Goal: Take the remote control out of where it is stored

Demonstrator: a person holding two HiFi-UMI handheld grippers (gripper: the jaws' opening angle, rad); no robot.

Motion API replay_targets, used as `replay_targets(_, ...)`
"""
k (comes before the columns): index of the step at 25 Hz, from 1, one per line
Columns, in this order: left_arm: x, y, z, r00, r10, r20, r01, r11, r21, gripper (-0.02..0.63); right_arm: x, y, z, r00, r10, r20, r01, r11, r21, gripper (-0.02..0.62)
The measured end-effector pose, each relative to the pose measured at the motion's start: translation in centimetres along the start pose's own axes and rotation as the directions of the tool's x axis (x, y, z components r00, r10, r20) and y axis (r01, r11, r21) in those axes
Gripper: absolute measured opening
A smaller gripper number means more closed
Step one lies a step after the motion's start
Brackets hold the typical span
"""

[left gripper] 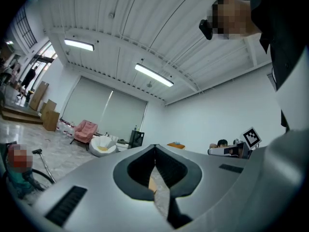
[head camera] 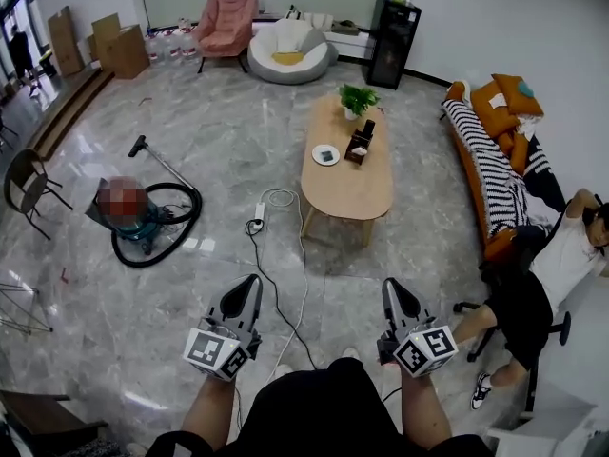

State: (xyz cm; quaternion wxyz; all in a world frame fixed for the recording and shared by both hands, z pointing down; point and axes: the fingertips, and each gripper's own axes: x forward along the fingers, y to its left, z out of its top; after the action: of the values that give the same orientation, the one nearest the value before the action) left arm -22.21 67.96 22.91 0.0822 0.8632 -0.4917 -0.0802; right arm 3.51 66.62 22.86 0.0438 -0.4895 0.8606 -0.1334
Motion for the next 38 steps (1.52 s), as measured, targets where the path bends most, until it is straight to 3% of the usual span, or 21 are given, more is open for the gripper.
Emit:
replay_targets(7,2.8,1.4,-0.5,0.999,-0.010,-0.030,0.010,1.000,-0.006,0.006,1.6,-2.1,-0.6,0.999,-0.034,0.000,0.034,0.999,0.034,0.008)
replay_targets(17,11.0,2.7,-0.3,0.998,0.057,-0.023,-0.057,0.998,0.033,0.006,9.3,-9.8,2.4,0.999,0.040,0.035,-0.041,0.998,0.047,0.008)
replay_targets(22,17.5,2.1,0.1,0.998,0.062,-0.009,-0.061,0.996,0.058,0.006,12.1,-15.5,4.6,0.998,0.048,0.049,-0.050,0.997,0.055,0.008)
replay_targets(30,26.0,0.3,-1.0,0.996,0.087,0.008,-0.087,0.996,0.021,0.006,13.4,-24.8,6.2,0.998,0.036,0.054,-0.040,0.995,0.091,0.008)
replay_targets(35,29.9,-0.8,-2.4,0.996,0.086,0.004,-0.085,0.996,-0.024,0.006,12.5,-30.5,7.2,0.998,-0.023,0.061,0.016,0.993,0.113,0.008)
replay_targets(38,31.7,-1.6,-3.1,0.999,0.049,-0.015,-0.049,0.999,-0.006,0.006,12.0,-32.7,7.0,0.997,-0.056,0.061,0.048,0.990,0.132,0.008)
